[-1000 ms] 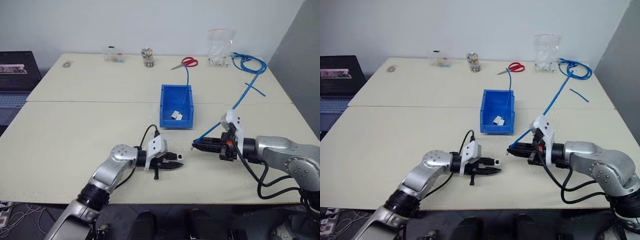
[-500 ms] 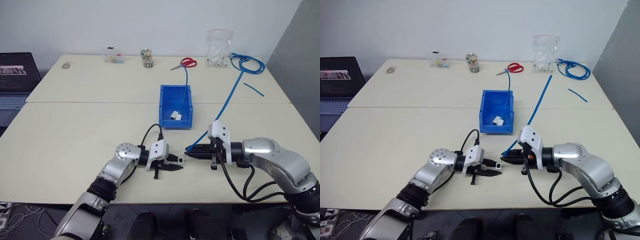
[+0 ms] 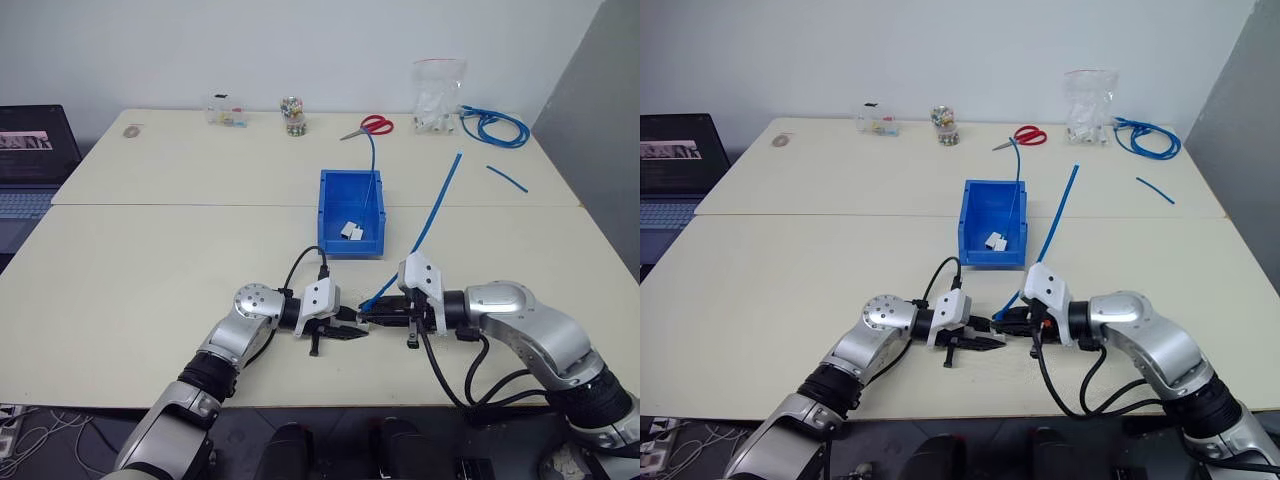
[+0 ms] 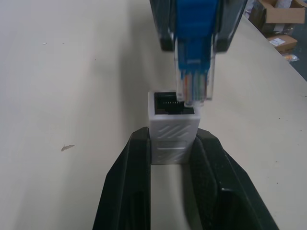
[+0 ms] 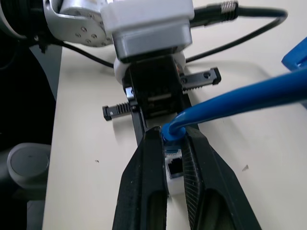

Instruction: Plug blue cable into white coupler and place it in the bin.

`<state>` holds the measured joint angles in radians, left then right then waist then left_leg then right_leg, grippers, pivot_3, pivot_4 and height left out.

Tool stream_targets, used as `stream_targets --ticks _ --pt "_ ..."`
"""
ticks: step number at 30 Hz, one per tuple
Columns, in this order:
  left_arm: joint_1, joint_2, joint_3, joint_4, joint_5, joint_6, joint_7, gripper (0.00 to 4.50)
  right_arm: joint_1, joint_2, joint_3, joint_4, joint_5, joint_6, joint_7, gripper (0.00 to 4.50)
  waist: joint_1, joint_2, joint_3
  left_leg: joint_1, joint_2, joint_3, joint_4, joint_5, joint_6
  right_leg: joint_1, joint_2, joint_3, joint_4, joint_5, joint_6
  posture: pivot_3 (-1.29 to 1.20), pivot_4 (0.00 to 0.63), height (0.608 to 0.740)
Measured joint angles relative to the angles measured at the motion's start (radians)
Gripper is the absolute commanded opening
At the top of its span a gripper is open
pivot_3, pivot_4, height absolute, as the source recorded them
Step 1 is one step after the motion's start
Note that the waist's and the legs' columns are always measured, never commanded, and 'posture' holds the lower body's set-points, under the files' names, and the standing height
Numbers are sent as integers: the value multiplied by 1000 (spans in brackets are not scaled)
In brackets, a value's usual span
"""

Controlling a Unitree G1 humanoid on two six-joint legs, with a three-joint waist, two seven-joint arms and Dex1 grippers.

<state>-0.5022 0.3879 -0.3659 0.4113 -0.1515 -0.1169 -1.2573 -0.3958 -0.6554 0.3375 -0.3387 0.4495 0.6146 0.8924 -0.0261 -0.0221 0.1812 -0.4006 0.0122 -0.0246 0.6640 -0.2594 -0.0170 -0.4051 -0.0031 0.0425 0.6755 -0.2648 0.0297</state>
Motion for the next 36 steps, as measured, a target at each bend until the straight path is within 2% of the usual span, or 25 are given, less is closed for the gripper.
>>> stream_targets --ticks 18,28,36 --pt "2 0 8 -3 1 8 8 794 -20 26 1 91 -100 -91 82 184 -1 0 0 1 0 0 0 0 0 0 0 0 1 0 -1 0 150 740" --pt "1 0 12 -3 5 14 8 794 -35 16 38 102 -197 -196 124 184 -1 0 0 2 0 0 1 0 0 0 0 0 3 0 -1 0 150 740" --pt "1 -1 14 -8 7 21 6 794 -77 19 67 134 -234 -204 171 184 -1 0 0 2 0 0 1 0 0 0 0 0 3 1 -2 0 150 740"
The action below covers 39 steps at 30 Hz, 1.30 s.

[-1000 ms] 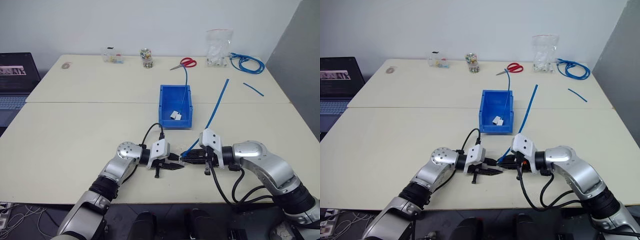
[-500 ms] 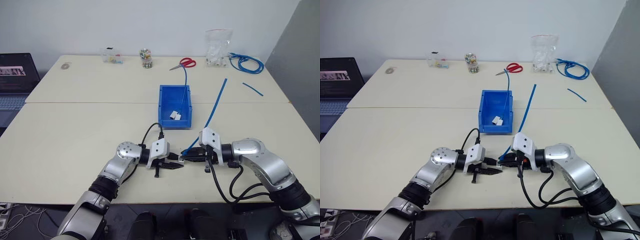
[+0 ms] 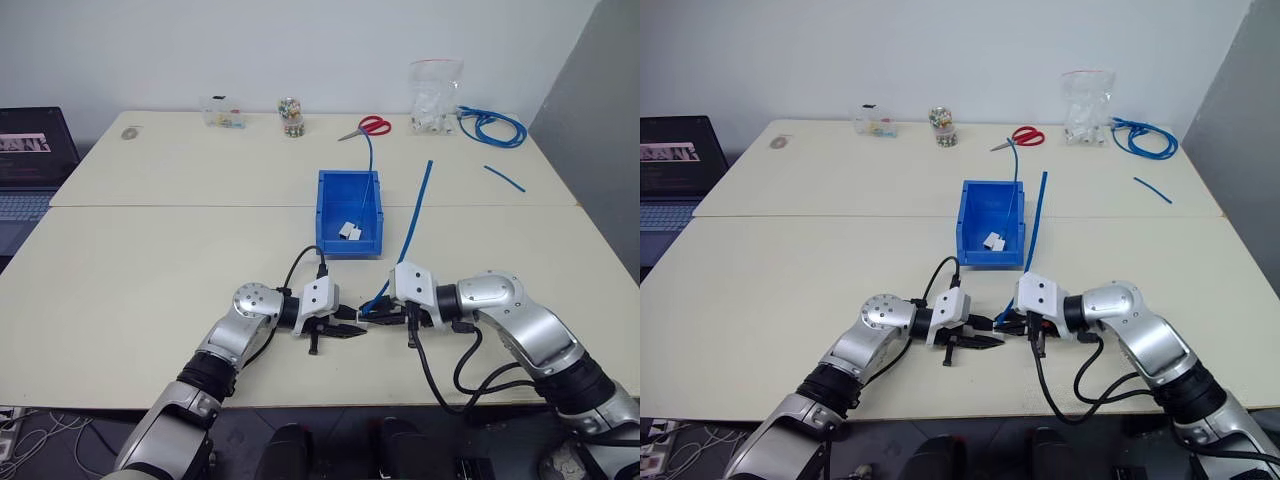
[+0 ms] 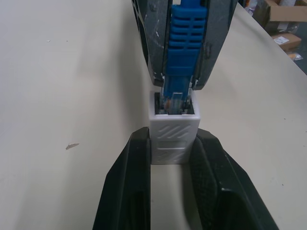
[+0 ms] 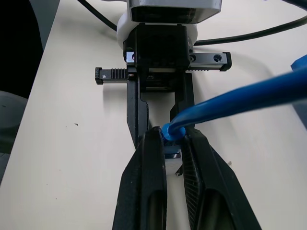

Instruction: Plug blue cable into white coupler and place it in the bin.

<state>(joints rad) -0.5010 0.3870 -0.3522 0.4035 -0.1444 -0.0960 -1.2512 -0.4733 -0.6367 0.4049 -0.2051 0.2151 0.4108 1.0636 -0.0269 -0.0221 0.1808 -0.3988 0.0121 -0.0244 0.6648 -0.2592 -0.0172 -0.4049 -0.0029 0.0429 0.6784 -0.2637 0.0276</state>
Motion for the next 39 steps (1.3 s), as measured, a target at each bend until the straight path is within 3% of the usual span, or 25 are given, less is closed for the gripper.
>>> stream_targets --ticks 18,20,26,31,33,39 --pt "69 16 18 -73 12 38 52 794 -45 64 35 161 -40 -96 82 184 -7 -1 -17 4 1 0 -1 0 0 2 1 1 1 -1 -1 0 150 740" --pt "80 19 19 -89 12 44 65 1494 -39 71 27 158 -38 -91 76 184 -7 -1 -18 5 2 0 -2 0 0 2 1 1 1 -1 -1 0 150 740" --pt "135 21 67 -230 -43 177 119 2896 0 108 -56 97 29 92 3 184 -6 0 -18 3 2 0 -1 0 0 1 1 0 2 0 -3 0 150 740" --pt "236 51 176 -537 -147 393 243 3937 1 126 -202 38 160 358 -96 184 -8 0 -16 0 1 -1 -1 0 0 -1 -2 1 2 0 -3 0 150 740" --pt "284 81 256 -667 -187 485 316 4366 -103 180 -280 70 230 472 -147 184 -17 1 -14 1 3 -1 -2 0 0 -1 -3 1 2 1 -5 0 150 740" --pt "331 38 410 -880 -284 672 545 4465 -471 324 -414 359 294 565 -286 184 -17 2 -13 1 2 -4 -3 0 0 0 1 -1 2 2 -6 0 150 740"
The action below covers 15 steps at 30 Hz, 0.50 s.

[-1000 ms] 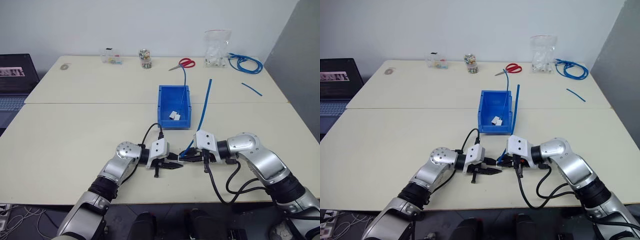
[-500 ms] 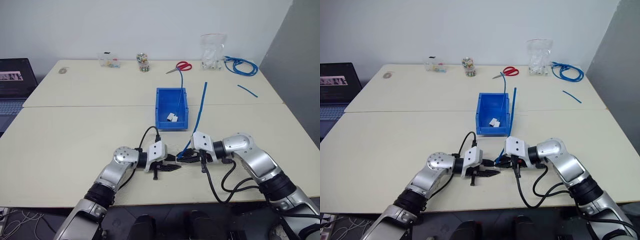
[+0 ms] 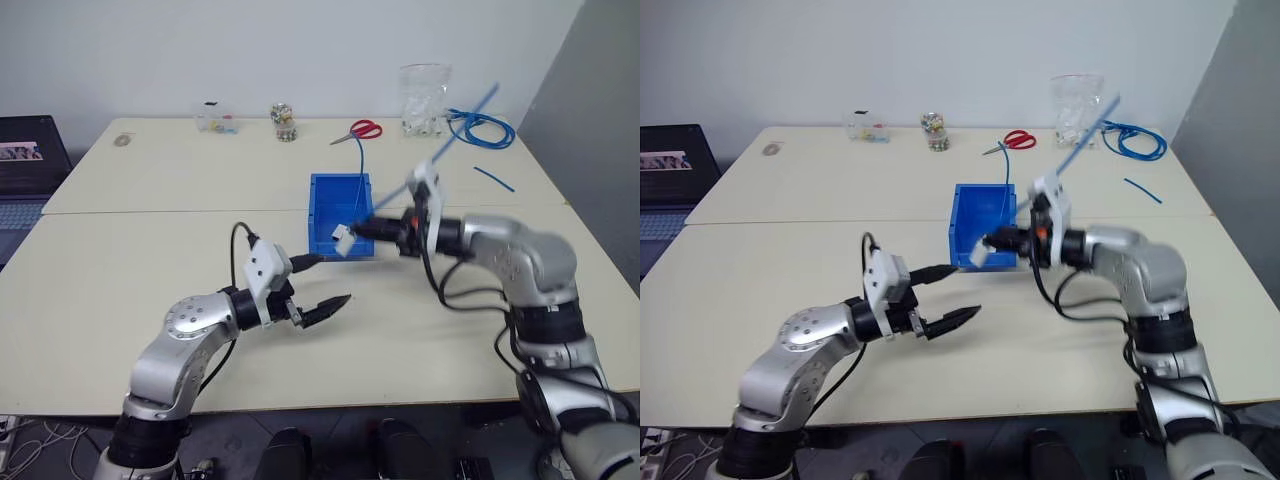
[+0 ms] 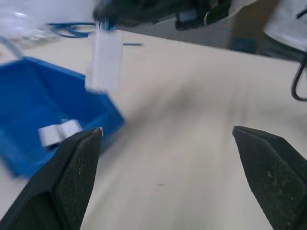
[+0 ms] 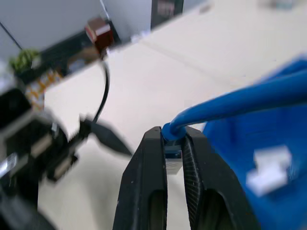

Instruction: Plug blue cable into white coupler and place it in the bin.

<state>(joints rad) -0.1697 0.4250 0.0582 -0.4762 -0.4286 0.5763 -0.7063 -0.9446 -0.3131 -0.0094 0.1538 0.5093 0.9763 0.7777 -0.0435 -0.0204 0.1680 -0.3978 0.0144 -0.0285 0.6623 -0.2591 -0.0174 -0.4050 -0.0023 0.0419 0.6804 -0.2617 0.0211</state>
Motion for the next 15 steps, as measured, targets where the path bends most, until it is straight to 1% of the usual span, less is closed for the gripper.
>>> stream_targets --ticks 1,3,4,6,9,10,11,12,15 --pt "12 -10 22 -16 -3 14 41 4465 -37 11 0 78 -21 -25 -22 184 4 -1 0 0 0 0 0 0 0 0 0 1 -1 0 0 0 150 740" --pt "54 -62 59 -45 0 31 136 4465 -109 33 8 277 -85 -105 -67 184 8 -1 0 -1 -2 4 0 0 0 -1 -2 1 -1 0 0 0 150 740" --pt "106 -98 61 -75 13 31 199 4465 -161 50 15 417 -126 -165 -90 184 10 -1 0 -1 -3 6 0 0 0 -1 -3 3 -2 1 1 0 150 740" --pt "169 -145 38 -113 30 32 273 4500 -220 65 22 590 -177 -248 -104 864 11 -1 0 -2 -4 7 0 0 0 -2 -6 3 -3 1 1 0 150 740" --pt "191 -168 15 -148 42 32 331 4500 -277 94 30 730 -216 -330 -104 1381 15 -1 1 -3 -4 5 0 0 0 -2 -8 2 -3 1 1 0 150 740" --pt "196 -176 8 -162 43 31 347 4500 -302 99 31 789 -230 -359 -104 1682 15 -1 1 -3 -4 5 0 0 0 -2 -8 1 -3 1 1 0 150 740" --pt "198 -180 0 -168 44 30 354 4500 -318 100 31 826 -244 -382 -108 1803 15 -1 1 -3 -4 4 0 0 0 -2 -8 1 -2 1 1 0 150 740" --pt "202 -184 -10 -175 47 30 365 4500 -338 99 31 868 -259 -412 -115 2097 14 -1 1 -2 -4 4 0 0 0 -2 -7 1 -2 1 1 0 150 740" --pt "201 -185 -15 -178 49 30 382 4500 -372 97 28 943 -289 -468 -129 2749 11 -1 1 -2 -3 5 0 0 0 -2 -3 1 -2 1 1 0 150 740"
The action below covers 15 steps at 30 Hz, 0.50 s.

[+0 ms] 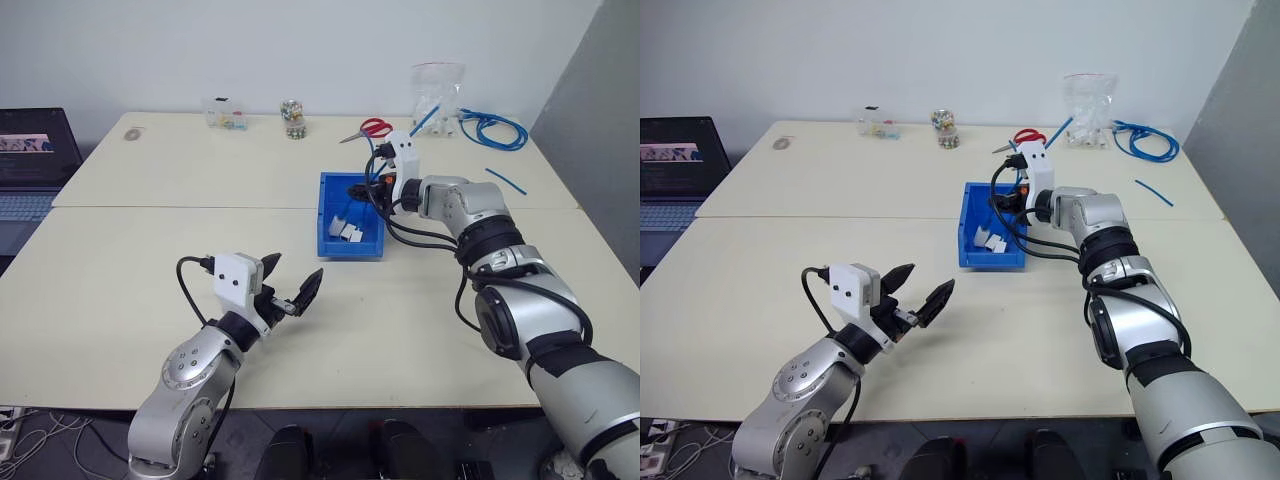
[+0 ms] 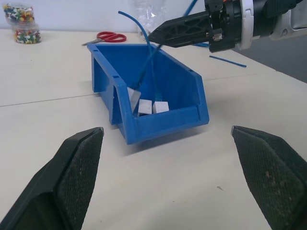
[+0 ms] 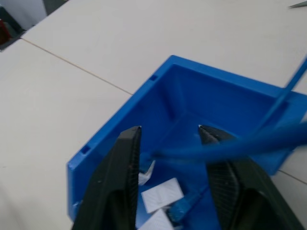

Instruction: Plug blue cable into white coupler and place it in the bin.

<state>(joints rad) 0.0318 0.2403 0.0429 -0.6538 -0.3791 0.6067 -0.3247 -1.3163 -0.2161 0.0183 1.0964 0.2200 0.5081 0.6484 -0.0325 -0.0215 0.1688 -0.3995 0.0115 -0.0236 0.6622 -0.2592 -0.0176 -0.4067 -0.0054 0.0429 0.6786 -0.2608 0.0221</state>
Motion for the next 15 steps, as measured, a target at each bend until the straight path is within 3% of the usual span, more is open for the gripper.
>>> stream_targets --ticks 4,8,11,15 --pt "-51 -1 5 31 1 1 29 4500 -11 -18 -12 37 -23 -46 -20 3733 0 0 0 0 0 0 0 0 0 0 1 0 0 0 0 0 150 740" --pt "-84 -8 12 62 -8 24 55 4500 -8 -90 -29 -21 -33 -42 -7 3733 2 1 1 -1 0 0 0 0 0 0 0 0 -1 0 0 0 150 740" --pt "-91 -10 32 83 -15 40 74 4500 43 -160 -38 -189 -31 10 7 3733 3 1 1 -1 0 0 -1 0 0 0 0 0 -2 0 0 0 150 740" --pt "-101 1 49 107 -9 43 87 4500 320 -258 -67 -571 18 177 24 3733 11 0 0 -2 0 -3 -1 0 0 2 0 0 -3 0 0 0 150 740"
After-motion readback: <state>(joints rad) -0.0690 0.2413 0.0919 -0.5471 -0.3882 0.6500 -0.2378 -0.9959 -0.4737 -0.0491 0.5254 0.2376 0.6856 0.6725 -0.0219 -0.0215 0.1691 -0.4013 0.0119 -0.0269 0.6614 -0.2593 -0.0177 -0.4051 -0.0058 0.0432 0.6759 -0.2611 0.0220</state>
